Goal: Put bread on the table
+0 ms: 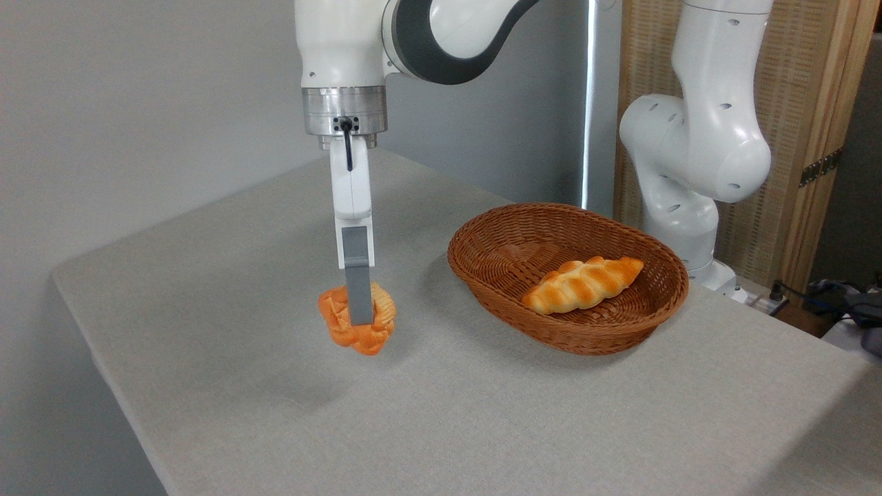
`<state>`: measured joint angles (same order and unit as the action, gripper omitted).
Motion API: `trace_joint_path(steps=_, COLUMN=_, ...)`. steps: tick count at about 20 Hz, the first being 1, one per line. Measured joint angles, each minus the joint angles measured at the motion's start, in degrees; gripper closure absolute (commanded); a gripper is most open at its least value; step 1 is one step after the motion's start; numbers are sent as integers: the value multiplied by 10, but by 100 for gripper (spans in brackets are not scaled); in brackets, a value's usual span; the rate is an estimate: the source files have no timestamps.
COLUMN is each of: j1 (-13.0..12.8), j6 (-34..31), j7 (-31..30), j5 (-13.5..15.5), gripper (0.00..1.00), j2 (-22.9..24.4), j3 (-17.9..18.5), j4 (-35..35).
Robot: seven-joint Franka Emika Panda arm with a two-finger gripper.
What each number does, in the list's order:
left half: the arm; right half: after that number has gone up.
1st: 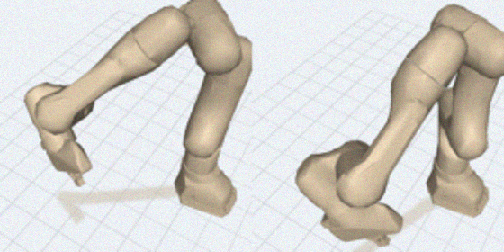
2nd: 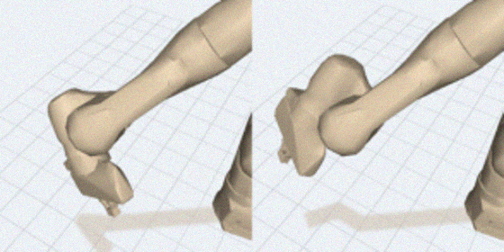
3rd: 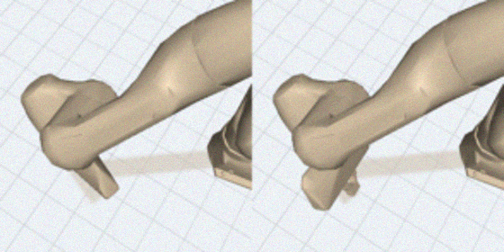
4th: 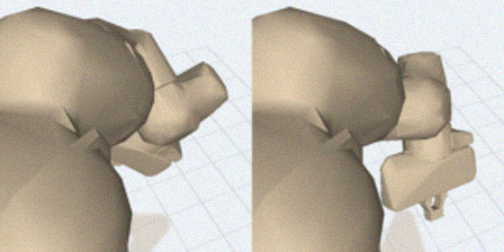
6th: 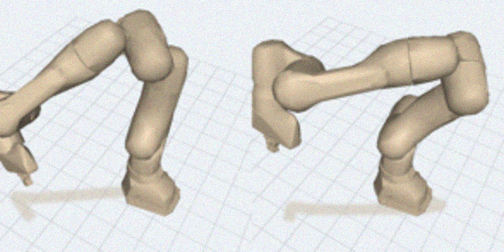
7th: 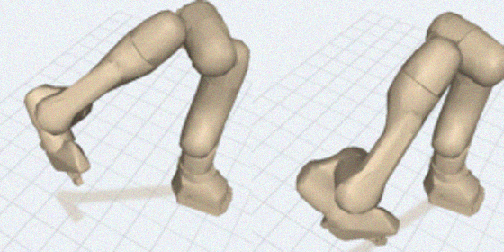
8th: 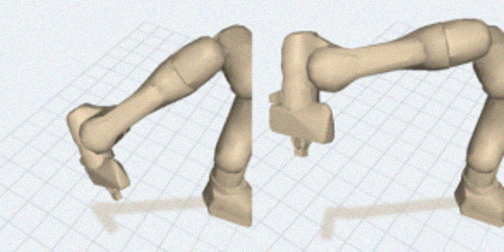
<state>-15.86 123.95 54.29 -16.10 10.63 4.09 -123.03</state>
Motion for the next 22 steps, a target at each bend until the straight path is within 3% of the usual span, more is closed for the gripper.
trace_joint_path(steps=13, j1=0, j6=0, j7=-20, j5=1, gripper=0, j2=0, j3=0, j4=13)
trace_joint_path(steps=15, j1=2, j6=-13, j7=-40, j5=24, gripper=0, j2=0, j3=2, j4=37)
trace_joint_path(steps=18, j1=7, j6=-118, j7=-60, j5=73, gripper=0, j2=-12, j3=3, j4=109)
trace_joint_path(steps=22, j1=8, j6=-266, j7=-134, j5=121, gripper=0, j2=-76, j3=11, j4=252)
